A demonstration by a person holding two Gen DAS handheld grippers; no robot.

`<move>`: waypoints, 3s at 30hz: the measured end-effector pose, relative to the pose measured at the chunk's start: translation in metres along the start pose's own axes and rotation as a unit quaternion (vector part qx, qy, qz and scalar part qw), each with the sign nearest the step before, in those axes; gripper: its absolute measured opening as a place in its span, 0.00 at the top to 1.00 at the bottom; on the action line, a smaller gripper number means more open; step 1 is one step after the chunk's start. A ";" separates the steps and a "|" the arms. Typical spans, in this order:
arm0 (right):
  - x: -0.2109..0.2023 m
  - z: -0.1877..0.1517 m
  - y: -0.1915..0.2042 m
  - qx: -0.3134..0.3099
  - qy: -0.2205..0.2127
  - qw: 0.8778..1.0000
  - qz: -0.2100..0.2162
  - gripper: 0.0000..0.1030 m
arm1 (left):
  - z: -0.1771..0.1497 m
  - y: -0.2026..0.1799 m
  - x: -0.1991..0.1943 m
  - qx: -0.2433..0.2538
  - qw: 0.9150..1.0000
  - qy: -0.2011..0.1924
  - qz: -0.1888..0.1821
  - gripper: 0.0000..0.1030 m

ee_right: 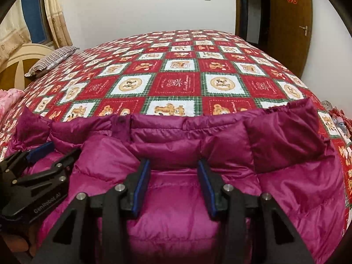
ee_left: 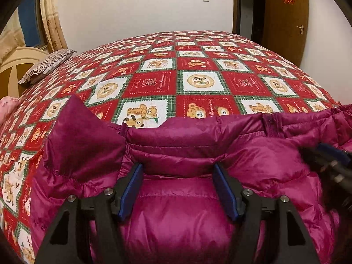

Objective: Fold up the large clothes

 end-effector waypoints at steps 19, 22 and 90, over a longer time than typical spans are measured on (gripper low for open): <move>0.020 -0.004 -0.104 0.022 -0.003 0.999 -0.025 0.68 | -0.001 0.000 0.002 0.000 1.000 0.002 0.000 0.35; 0.018 -0.005 -0.104 0.022 -0.002 0.999 -0.024 0.68 | -0.001 0.000 0.002 -0.001 1.000 0.004 -0.003 0.35; -0.080 -0.106 0.109 0.096 0.118 0.926 0.346 0.77 | -0.054 0.059 -0.247 -0.036 0.978 -0.124 -0.162 0.89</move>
Point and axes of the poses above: each gripper's, at about its wrist camera, not at the fingertips, and x roughly the way its jaws point, y to its left, z to its top, the point moved 2 cm from there along x, roughly the way its jaws point, and after that the axes turned 3 degrees about -z, right-handed, at the moved point
